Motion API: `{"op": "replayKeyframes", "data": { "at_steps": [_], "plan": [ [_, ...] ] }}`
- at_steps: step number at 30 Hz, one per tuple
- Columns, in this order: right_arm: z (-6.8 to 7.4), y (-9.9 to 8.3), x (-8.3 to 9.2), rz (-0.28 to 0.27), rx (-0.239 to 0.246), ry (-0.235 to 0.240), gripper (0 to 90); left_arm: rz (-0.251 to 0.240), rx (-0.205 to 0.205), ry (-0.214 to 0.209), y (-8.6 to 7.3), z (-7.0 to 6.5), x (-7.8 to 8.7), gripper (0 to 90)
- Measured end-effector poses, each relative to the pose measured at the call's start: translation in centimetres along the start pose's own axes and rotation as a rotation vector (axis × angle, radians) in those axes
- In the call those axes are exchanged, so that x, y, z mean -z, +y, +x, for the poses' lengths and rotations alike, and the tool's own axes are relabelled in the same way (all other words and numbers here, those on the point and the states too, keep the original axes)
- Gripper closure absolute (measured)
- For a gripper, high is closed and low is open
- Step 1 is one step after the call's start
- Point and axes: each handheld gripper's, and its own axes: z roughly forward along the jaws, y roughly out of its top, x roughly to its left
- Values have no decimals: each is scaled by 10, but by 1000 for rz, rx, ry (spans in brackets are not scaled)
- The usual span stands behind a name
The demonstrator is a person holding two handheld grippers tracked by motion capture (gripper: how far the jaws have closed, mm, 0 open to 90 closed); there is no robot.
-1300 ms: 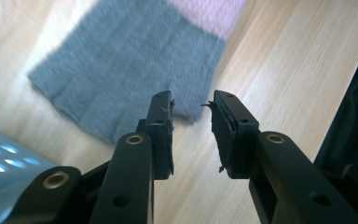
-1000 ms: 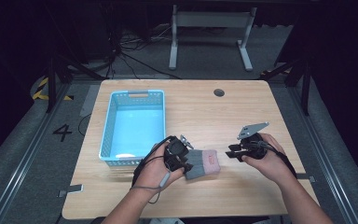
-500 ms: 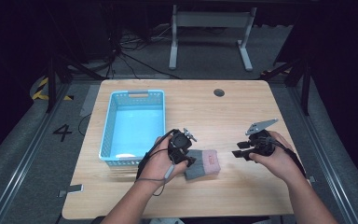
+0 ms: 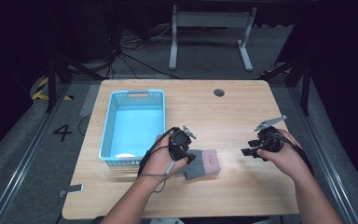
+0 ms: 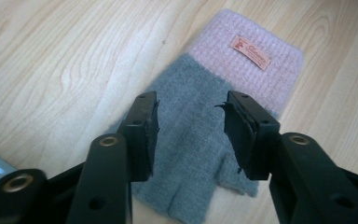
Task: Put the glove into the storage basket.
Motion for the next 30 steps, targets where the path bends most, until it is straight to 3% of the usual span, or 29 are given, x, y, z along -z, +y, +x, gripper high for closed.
{"op": "replayKeyframes", "data": {
  "at_steps": [8, 11, 15, 24, 30],
  "plan": [
    [-8, -4, -2, 14, -22, -19, 472, 35, -31, -1, 0, 0, -5, 472],
    [-8, -5, -1, 8, -25, -14, 472, 46, -9, 18, 0, 1, -10, 434],
    [-8, -5, -1, 5, -33, -7, 479, 57, 0, 7, -3, 3, -17, 427],
    [-6, -4, -3, 6, -27, 24, 478, 89, -19, -9, -4, 1, -30, 361],
    [-5, -4, -4, 4, -28, 26, 477, 128, -57, -2, -4, -4, -38, 310]
  ]
}}
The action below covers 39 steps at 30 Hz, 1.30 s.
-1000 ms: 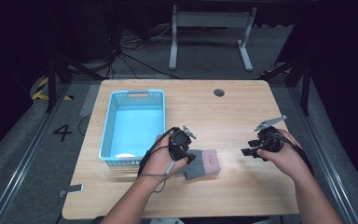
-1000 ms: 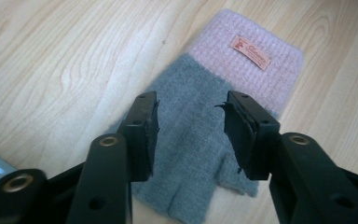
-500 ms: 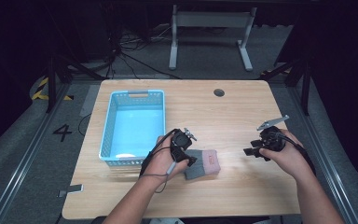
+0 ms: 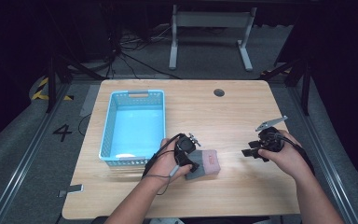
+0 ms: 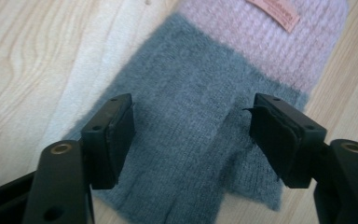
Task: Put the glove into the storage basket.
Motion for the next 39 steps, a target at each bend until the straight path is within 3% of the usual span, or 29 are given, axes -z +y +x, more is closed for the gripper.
{"op": "replayKeyframes", "data": {
  "at_steps": [16, 23, 33, 39],
  "plan": [
    [1, 0, -2, -2, 12, 13, 470, 44, -58, 32, 1, -6, -10, 251],
    [0, 0, -3, -3, 11, 11, 467, 51, -60, 40, 1, -8, -12, 262],
    [-1, -1, -3, -6, 5, 12, 460, 62, -52, 62, 3, -14, -11, 395],
    [-2, -1, -2, -15, 5, 11, 446, 56, -70, 58, 3, -17, -11, 498]
  ]
}}
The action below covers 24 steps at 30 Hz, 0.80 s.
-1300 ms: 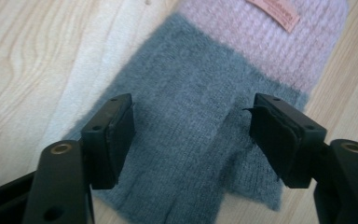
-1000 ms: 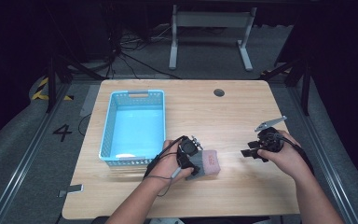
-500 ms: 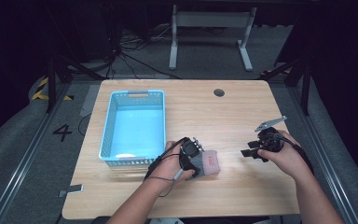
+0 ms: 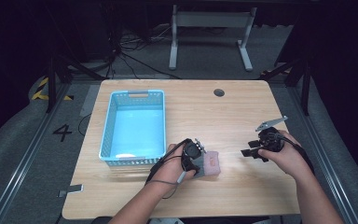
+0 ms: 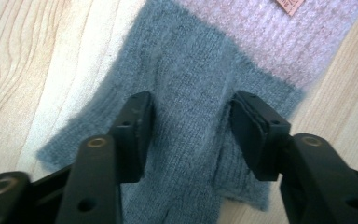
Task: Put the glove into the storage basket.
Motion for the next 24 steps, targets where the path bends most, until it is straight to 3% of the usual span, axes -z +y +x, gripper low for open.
{"op": "replayKeyframes", "data": {
  "at_steps": [6, 9, 18, 24],
  "plan": [
    [-2, 0, 1, -6, -2, -4, 446, -3, -7, 0, 1, -2, 1, 608],
    [-2, 0, 2, -6, -4, -2, 446, -5, -33, 17, 1, -5, 1, 676],
    [-4, -1, 5, -19, -5, -6, 444, -20, -51, 13, 1, -5, 5, 747],
    [-7, 1, 8, -32, -7, -12, 441, -46, -63, -5, 3, -8, 17, 767]
  ]
}}
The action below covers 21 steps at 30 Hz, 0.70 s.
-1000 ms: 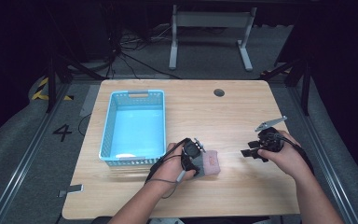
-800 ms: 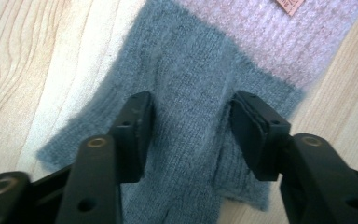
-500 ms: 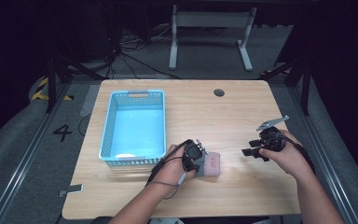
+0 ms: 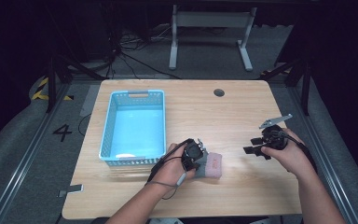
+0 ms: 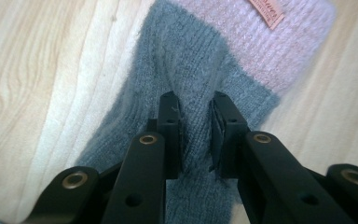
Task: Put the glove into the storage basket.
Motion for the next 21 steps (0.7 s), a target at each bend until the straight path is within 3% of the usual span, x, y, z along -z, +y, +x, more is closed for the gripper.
{"op": "replayKeyframes", "data": {
  "at_steps": [7, 21],
  "plan": [
    [0, 5, 1, -11, 4, 5, 439, -24, -8, 9, 4, -1, 20, 768],
    [-1, 15, -4, -14, 20, 14, 437, -70, 2, 16, 10, 13, 64, 769]
  ]
}}
